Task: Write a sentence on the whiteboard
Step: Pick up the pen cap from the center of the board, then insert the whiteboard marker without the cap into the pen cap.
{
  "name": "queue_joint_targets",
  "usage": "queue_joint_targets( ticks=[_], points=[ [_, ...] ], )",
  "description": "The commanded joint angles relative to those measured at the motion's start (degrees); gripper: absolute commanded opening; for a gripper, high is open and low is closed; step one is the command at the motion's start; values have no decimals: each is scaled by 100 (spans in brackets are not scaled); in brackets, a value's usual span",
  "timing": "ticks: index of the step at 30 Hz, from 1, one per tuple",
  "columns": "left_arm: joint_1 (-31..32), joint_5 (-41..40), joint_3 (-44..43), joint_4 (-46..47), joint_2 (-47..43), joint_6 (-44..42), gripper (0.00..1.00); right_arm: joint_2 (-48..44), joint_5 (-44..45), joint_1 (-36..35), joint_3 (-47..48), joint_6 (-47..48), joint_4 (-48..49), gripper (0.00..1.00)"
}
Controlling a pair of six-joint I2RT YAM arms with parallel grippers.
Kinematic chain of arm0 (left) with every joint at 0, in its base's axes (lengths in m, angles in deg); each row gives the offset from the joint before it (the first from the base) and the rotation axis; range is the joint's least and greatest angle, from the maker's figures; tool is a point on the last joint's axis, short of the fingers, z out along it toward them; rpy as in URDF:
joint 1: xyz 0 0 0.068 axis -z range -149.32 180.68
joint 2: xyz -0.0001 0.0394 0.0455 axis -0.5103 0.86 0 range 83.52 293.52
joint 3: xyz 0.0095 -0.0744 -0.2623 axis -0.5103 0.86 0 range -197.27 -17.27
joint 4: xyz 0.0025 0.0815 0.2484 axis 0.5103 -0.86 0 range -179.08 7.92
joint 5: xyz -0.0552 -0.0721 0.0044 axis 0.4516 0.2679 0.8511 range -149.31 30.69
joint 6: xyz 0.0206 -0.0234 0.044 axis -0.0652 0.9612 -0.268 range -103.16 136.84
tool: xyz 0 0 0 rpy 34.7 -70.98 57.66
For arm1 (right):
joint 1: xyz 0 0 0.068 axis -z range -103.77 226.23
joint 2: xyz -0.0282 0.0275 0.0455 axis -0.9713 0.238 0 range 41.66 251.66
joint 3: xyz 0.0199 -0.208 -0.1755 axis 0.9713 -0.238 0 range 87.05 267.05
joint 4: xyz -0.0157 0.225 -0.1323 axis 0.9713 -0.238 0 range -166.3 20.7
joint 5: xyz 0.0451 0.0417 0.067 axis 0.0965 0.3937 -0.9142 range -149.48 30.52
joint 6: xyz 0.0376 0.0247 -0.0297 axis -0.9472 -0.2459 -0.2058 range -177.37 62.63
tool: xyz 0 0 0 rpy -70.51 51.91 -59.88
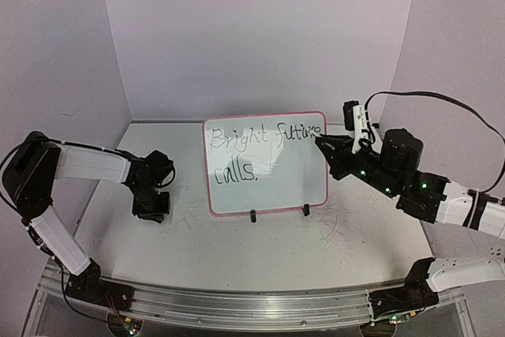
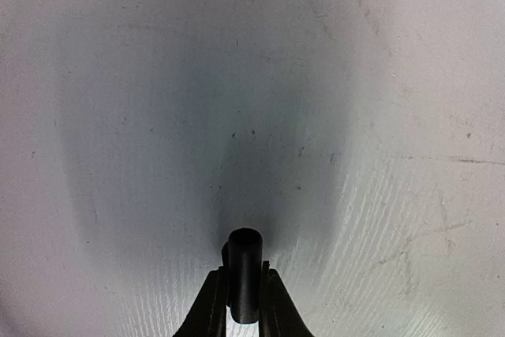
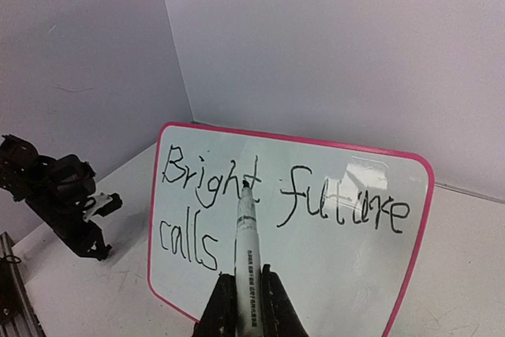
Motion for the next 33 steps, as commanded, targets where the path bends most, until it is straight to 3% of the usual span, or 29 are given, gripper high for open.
queue_joint_targets(
  ticks=[1, 4, 7, 12, 16, 22, 25, 33],
  points=[
    [55, -280, 72, 73, -1052, 188, 0, 154, 582, 11, 262, -4, -222, 0],
    [259, -345, -25, 65, -1788, 294, 0, 198, 706, 15, 396, 199, -464, 0],
    [891, -771, -410, 159, -2438, 64, 0, 136, 604, 13, 451, 362, -636, 0],
    [2461, -2015, -1062, 1148, -2496, -1845, 0, 253, -190, 13, 669, 279, -998, 0],
    [3374, -2081, -913, 2516, -2152, -3797, 0, 409, -1151, 13, 912, 144, -1271, 0],
    [3448, -1161, -267, 4012, -1960, -6004, 0, 751, -2581, -22, 1443, 47, -1805, 0],
    [3447, -1036, -148, 4181, -1930, -6468, 0, 1029, -3185, -40, 1759, -81, -2032, 0],
    [3448, -963, 177, 4170, -2116, -7067, 0, 1940, -3489, -101, 2384, -809, -2192, 0]
  ],
)
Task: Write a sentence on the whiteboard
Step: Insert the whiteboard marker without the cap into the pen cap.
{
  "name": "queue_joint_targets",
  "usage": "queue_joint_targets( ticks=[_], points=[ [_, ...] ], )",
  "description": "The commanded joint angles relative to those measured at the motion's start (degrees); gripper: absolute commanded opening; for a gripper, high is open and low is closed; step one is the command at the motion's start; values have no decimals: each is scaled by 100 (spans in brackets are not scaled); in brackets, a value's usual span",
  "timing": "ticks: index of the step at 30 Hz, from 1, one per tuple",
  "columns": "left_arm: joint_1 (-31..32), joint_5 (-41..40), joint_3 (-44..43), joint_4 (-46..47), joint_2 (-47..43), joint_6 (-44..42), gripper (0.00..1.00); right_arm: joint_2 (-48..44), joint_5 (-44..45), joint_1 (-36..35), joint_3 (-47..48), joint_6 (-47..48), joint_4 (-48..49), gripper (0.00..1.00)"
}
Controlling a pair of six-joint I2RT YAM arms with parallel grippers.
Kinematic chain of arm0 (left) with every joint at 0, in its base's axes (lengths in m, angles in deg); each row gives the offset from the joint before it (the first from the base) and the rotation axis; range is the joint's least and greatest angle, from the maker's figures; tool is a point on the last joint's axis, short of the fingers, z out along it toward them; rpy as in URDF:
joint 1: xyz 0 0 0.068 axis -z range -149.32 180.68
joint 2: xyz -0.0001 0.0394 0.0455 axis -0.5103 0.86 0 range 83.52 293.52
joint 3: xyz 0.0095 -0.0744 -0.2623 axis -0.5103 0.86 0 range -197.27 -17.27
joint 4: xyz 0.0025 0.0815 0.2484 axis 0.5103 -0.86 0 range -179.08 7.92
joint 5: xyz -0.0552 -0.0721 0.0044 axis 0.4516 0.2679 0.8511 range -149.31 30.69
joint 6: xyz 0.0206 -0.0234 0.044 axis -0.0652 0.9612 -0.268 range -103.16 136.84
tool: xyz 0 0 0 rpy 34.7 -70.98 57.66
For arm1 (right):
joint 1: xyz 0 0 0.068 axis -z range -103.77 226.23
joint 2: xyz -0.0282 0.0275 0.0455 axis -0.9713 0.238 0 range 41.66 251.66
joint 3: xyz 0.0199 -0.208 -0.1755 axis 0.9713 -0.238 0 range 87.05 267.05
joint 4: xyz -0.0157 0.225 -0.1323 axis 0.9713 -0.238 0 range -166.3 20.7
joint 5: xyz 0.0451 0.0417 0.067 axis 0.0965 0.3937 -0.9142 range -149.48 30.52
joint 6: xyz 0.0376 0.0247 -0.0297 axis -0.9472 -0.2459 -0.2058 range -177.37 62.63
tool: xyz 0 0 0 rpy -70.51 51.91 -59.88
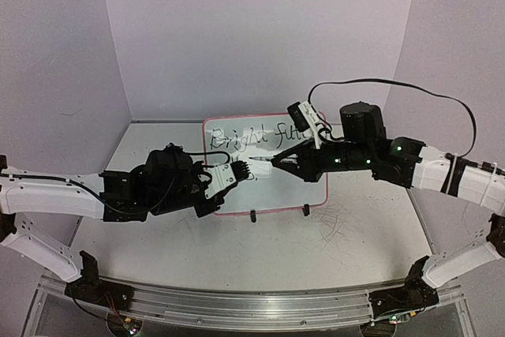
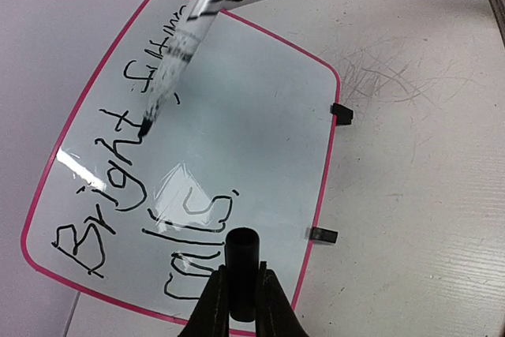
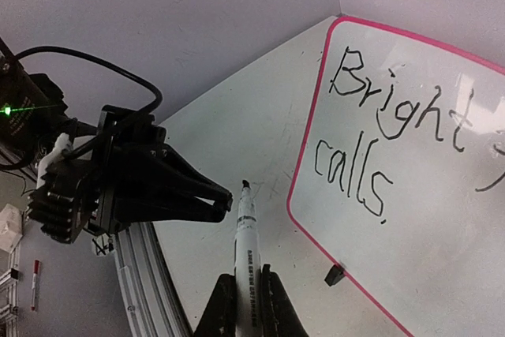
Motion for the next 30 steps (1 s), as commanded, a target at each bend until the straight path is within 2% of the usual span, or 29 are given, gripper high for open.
queue_joint_targets(
  ticks=[1, 9, 18, 30],
  points=[
    [-10, 72, 145, 354, -229, -692, 0, 416, -589, -26, 504, -521, -155, 0],
    [-6, 24, 49, -4, -116, -882, 0, 716, -902, -23, 866, -622, -615, 0],
    [-10, -3, -37, -256, -52, -860, 0, 976, -1176, -85, 1172, -326, -1274, 0],
    [-11, 21, -76, -267, -42, -882, 0, 1172, -868, -217, 1358, -261, -1516, 0]
  ],
)
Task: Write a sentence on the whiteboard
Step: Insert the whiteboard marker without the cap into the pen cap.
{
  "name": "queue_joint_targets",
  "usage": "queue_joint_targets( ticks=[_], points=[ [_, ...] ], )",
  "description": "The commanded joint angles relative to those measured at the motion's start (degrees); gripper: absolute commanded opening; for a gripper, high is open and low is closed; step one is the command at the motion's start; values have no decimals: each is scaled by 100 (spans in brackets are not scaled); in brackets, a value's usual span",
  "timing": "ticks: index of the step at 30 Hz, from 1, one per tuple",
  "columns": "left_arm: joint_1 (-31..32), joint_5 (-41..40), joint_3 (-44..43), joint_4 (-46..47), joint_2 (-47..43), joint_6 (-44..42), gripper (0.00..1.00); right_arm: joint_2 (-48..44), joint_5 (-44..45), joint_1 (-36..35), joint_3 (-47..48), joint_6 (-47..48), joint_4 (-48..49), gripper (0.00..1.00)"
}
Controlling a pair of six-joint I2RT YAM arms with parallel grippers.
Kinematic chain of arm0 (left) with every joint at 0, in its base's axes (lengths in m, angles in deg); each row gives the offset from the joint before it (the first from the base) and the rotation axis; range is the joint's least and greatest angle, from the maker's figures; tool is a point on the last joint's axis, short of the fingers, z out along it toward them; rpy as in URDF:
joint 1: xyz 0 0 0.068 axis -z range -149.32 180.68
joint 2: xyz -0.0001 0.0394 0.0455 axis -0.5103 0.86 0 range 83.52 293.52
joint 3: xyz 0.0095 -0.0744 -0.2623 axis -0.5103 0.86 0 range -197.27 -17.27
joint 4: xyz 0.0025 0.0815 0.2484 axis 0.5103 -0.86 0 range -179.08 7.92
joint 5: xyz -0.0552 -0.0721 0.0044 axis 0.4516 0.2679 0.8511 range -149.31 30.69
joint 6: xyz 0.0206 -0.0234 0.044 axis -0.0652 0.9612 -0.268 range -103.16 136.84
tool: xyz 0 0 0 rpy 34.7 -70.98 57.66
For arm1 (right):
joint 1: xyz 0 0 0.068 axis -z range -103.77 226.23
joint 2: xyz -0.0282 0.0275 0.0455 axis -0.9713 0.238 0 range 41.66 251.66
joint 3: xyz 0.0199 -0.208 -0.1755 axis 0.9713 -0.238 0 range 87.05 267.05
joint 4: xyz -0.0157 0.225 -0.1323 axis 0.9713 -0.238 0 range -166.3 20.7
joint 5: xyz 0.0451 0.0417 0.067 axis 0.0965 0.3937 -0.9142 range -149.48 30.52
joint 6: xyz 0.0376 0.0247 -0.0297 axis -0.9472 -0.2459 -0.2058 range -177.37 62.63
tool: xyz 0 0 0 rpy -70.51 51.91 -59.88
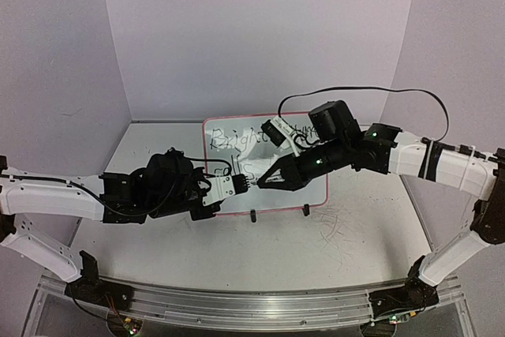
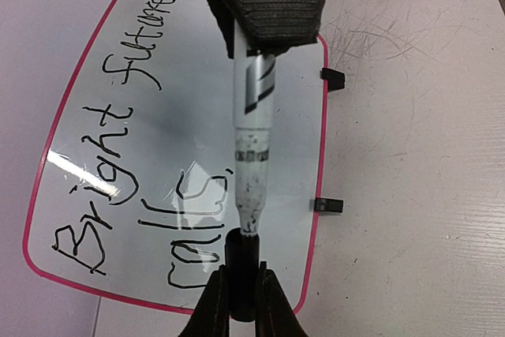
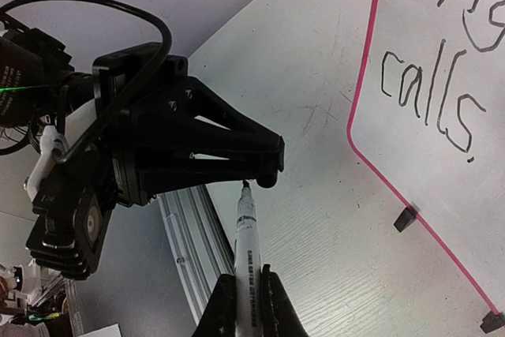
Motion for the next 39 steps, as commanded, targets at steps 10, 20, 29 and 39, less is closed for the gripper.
queue_joint_targets(
  ticks=[10, 20, 29, 39],
  points=[
    [-14, 51, -259, -82, 38, -97, 0, 21, 341, -56, 309, 129, -136, 0],
    [-13, 86, -333, -131, 64, -114, 0, 168, 276, -118, 380, 145, -145, 0],
    [-10, 54, -285, -132, 38, -106, 0, 191, 467, -161, 339, 153, -136, 0],
    [-12, 42, -229, -149, -9, -97, 0, -24, 766, -160, 239, 144, -122, 0]
  ],
)
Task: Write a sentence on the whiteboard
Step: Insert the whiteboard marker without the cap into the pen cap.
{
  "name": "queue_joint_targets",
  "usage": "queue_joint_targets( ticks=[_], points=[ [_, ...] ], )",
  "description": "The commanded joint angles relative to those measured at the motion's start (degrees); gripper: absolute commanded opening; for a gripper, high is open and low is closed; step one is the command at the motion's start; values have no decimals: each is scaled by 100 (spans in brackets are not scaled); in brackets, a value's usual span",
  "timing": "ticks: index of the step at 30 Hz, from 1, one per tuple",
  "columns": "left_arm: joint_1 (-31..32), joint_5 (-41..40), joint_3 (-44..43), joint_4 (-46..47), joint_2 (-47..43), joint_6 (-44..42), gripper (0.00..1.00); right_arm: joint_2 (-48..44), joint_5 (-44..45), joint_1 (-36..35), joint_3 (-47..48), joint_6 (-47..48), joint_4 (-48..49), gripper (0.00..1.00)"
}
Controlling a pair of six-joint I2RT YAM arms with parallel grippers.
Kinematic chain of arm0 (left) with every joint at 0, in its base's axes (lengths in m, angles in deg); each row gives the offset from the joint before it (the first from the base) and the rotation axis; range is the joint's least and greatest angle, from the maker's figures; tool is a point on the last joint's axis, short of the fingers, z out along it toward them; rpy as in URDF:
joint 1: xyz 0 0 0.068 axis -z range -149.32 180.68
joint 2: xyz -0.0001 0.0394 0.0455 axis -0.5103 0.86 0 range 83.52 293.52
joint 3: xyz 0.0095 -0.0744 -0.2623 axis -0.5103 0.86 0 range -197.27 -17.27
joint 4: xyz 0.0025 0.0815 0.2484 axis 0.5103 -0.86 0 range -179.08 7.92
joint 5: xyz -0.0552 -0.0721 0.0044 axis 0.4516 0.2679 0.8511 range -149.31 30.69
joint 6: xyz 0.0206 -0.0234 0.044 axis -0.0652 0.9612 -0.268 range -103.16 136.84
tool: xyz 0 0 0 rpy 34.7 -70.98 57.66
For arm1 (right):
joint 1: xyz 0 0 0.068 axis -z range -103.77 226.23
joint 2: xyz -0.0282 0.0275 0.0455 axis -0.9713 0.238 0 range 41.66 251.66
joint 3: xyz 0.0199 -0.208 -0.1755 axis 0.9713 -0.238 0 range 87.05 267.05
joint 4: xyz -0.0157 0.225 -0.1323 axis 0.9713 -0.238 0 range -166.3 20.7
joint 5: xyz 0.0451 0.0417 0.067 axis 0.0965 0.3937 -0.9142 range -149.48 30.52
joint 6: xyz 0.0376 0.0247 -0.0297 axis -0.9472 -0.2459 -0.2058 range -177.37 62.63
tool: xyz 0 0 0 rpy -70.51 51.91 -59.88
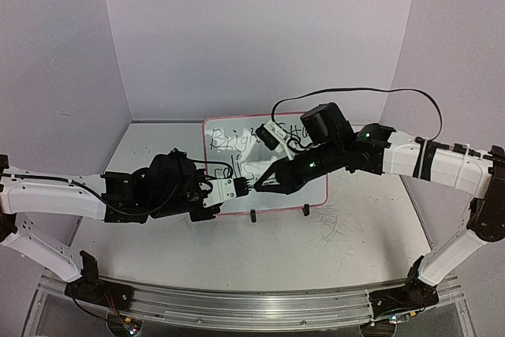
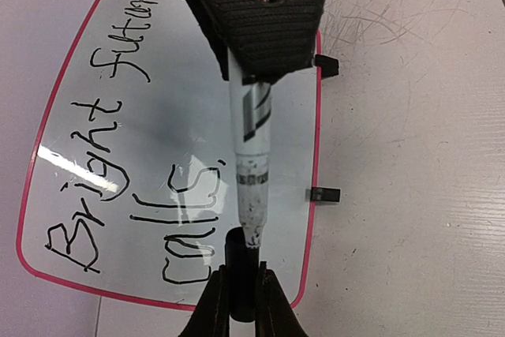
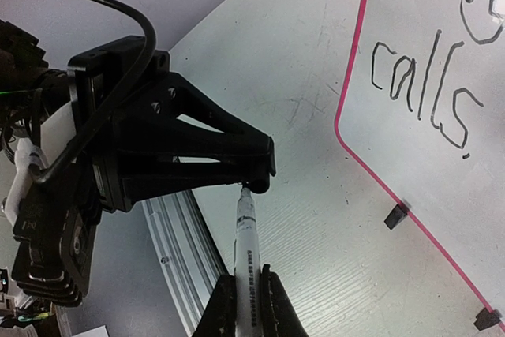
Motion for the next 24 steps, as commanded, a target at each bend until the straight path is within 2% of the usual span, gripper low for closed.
queue_joint_targets(
  ticks=[1, 24],
  points=[
    [-7, 39, -161, 53, -91, -10, 0, -257, 328, 10, 50, 63, 87, 0],
    [-7, 39, -196, 19, -116, -1, 0, -50, 214, -32, 58, 24, 165, 0]
  ],
)
